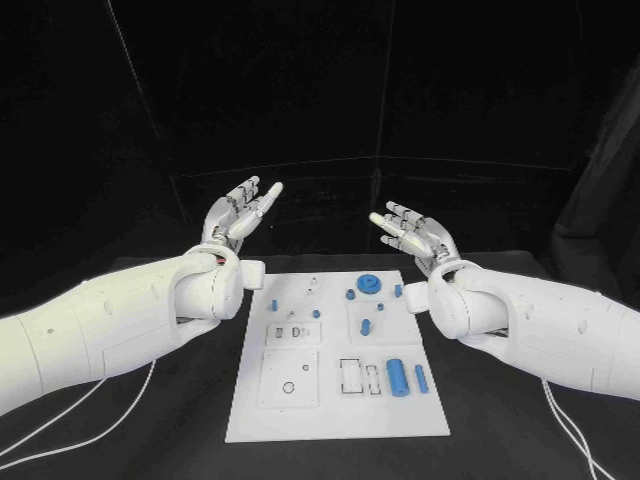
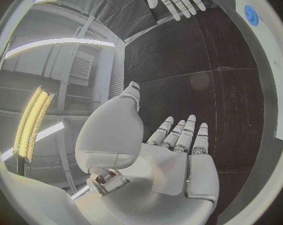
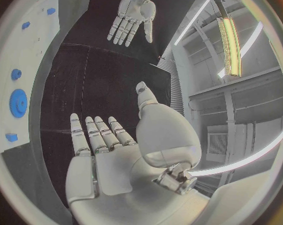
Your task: Assemble the parts on the task board
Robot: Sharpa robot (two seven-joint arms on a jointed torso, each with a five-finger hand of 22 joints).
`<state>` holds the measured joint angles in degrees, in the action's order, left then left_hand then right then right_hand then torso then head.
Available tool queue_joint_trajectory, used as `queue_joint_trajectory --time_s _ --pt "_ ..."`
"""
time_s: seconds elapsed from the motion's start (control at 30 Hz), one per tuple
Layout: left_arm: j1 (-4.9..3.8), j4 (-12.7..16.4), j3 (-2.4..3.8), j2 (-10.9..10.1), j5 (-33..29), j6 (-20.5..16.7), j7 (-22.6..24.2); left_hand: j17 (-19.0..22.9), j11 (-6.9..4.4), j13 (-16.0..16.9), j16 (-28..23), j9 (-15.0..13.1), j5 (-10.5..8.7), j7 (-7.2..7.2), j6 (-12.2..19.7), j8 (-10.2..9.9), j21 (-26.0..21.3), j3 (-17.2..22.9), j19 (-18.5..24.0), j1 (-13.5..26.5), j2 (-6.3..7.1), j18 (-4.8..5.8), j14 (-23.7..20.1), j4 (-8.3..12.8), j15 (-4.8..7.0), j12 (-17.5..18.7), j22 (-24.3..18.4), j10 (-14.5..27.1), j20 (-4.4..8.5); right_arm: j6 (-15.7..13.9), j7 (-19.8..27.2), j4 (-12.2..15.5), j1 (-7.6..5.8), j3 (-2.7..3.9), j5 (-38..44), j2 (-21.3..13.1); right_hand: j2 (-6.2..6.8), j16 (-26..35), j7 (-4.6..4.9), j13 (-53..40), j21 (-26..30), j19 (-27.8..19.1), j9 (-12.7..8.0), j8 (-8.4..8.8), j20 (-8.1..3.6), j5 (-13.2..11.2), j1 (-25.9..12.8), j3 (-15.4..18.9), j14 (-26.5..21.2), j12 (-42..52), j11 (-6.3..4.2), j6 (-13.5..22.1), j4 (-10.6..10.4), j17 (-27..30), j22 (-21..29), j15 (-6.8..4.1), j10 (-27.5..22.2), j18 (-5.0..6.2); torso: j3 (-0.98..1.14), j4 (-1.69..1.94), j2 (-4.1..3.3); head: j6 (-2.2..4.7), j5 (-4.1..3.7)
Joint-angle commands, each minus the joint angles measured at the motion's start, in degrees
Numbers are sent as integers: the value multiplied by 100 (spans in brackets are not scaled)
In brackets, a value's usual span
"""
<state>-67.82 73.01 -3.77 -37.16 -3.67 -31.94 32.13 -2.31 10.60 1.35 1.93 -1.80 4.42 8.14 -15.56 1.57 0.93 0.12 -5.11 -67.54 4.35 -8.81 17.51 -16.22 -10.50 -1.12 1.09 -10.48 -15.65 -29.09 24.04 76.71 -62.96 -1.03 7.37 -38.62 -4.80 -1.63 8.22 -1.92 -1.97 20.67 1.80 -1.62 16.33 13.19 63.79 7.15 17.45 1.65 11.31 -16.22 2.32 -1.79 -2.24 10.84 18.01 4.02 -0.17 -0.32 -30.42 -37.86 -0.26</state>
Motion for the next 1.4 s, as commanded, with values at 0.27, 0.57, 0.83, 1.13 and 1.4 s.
queue_joint_trajectory --time_s 0.27,0.57,0.83,1.13,1.4 --pt "-59 -117 -14 54 -172 643 364 -24 88 16 45 -17 24 525 -114 40 33 4 -15 -187 -17 -78 122 -46 -39 -37 12 -50 -73 1431 -467 -396 -104 -25 828 179 -98 -243 659 -118 -239 1269 101 -137 33 -32 911 -51 1958 189 229 -1299 456 -140 -137 172 1748 383 -1 -1 1 0 1" --pt "-57 86 -17 -265 -90 711 385 -51 177 32 74 -32 17 613 -274 58 64 45 -68 -340 -79 -33 280 -24 -112 -56 30 -220 -103 938 -255 -685 -169 -16 2197 -46 -178 -427 619 -176 -543 2348 159 -196 27 -95 1276 -101 3294 300 111 -2468 701 -186 -221 10 3216 584 17 11 -152 -63 40" --pt "-66 415 -17 -558 -66 820 383 -219 325 102 397 -97 -9 727 -1088 170 334 15 -684 -682 -258 99 1585 162 -259 -158 169 -1143 -116 818 -309 -790 -325 -14 3272 -36 -274 -642 404 -165 -923 3224 209 -340 -222 -121 1432 -167 4435 456 -184 -3895 937 -201 -289 -337 4146 666 1 34 -321 -19 -1" --pt "-78 793 -16 -876 -42 897 381 -392 171 270 959 -235 -14 649 -3082 475 1517 -142 -3477 -916 -449 -154 3514 533 37 -602 672 -3854 -78 847 -896 -855 -560 -10 5142 -6 -302 -875 235 -181 -1482 4217 207 -277 -685 -83 1454 -230 5662 383 -436 -4312 1351 -357 -476 -751 4855 657 -28 91 -562 85 -56" --pt "-78 1164 -17 -1112 216 1135 314 -550 -50 244 1161 -211 -10 485 -3750 519 1834 -141 -4443 -1075 -597 -184 4488 871 324 -701 718 -4567 178 1264 -1623 -790 -697 -4 7058 98 -160 -1720 120 -181 -2404 5221 201 -229 -1150 82 1376 -178 6928 279 -670 -4488 1420 -898 -936 -1096 5253 647 -47 166 -787 169 -146"
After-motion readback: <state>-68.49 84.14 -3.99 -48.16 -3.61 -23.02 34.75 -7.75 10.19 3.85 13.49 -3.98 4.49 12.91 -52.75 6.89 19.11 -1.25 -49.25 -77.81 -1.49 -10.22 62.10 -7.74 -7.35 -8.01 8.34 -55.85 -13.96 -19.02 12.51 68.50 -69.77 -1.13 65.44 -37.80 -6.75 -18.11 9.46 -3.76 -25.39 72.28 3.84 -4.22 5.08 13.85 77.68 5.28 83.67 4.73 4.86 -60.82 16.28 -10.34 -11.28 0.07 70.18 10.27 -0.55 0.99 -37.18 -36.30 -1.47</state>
